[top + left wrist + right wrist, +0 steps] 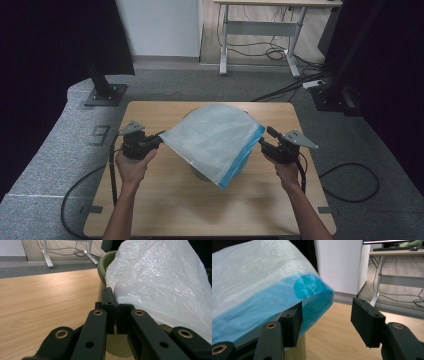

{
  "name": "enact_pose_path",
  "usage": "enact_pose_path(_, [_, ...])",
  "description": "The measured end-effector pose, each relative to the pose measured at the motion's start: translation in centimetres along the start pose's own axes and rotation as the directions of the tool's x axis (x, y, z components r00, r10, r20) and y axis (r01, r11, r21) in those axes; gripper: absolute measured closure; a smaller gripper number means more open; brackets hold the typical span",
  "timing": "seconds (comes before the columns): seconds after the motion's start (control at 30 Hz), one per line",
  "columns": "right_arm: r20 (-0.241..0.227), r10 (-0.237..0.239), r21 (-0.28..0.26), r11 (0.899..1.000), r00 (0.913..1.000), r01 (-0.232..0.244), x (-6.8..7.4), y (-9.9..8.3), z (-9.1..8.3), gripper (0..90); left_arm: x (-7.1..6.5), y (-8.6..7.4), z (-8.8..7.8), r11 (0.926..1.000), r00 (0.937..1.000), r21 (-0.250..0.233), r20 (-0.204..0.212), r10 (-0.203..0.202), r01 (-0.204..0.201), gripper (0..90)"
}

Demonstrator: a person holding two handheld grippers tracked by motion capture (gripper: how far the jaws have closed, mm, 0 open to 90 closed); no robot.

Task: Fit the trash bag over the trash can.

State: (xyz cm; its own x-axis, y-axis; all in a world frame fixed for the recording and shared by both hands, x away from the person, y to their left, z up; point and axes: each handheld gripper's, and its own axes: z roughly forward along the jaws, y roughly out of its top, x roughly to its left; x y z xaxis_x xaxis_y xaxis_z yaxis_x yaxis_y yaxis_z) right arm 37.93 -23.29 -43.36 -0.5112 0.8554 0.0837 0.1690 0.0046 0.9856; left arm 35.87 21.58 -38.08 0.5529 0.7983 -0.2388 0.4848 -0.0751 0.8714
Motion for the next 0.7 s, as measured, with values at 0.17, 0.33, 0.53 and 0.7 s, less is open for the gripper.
enact_pose_path(0.17, [-0.019,-0.031,-0.005,1.000,0.9993,0.031,-0.5,0.6,0.6,44.3,0.2,0.1,-0.2,1.0000,1.0000,-0.003,-0.004,-0.002,0.002,86.7])
enact_pose_path(0.33, [-0.101,-0.046,-0.015,0.999,0.9938,0.045,-0.6,1.3,0.7,69.6,0.1,0.2,-0.1,1.0000,1.0000,-0.006,-0.002,-0.001,0.001,86.7])
enact_pose_path(0.53, [-0.090,-0.064,0.017,0.998,0.9939,0.065,-0.5,2.0,0.0,88.6,-0.6,0.6,0.8,1.0000,0.9997,-0.006,0.023,0.001,-0.001,86.7])
enact_pose_path(0.7, [-0.046,-0.041,-0.003,0.999,0.9981,0.041,-1.5,3.9,-1.0,88.7,-1.6,1.2,2.6,0.9998,0.9984,0.009,0.054,0.016,-0.016,86.7])
